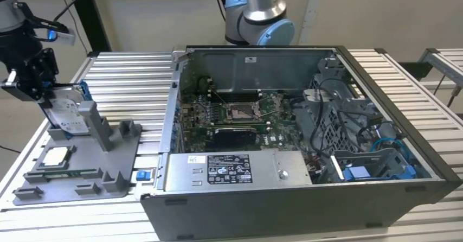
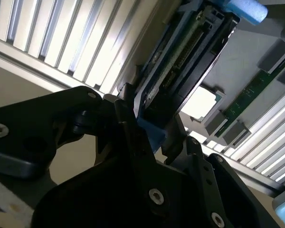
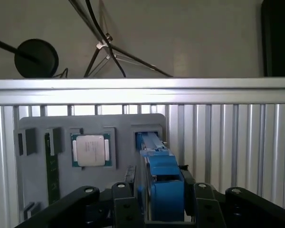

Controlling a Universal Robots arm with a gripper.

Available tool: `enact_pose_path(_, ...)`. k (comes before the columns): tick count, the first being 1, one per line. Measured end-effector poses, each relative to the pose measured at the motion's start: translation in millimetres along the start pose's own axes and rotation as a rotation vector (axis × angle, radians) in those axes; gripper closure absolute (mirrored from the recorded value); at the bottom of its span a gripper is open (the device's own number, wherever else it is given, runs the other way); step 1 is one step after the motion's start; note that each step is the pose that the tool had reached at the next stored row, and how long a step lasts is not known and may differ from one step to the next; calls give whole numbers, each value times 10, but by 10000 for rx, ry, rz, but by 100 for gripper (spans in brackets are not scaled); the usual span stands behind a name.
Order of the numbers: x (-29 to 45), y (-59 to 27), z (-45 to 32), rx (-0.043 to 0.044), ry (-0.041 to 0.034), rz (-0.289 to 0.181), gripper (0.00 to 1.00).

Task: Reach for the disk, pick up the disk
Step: 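Pick up the disk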

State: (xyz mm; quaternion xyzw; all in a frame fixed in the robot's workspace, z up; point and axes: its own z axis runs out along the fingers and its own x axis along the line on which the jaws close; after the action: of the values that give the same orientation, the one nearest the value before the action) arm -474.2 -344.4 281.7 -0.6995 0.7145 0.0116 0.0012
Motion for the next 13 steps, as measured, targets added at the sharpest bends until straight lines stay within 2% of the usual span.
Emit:
enact_pose_path(5,2,-1,71,-1,-45,-70,0)
enact_pose_path(9,3,-1,96,-7,-139,-99,0)
enact_pose_path(13,3,-2,126,-4,-163,-104,0)
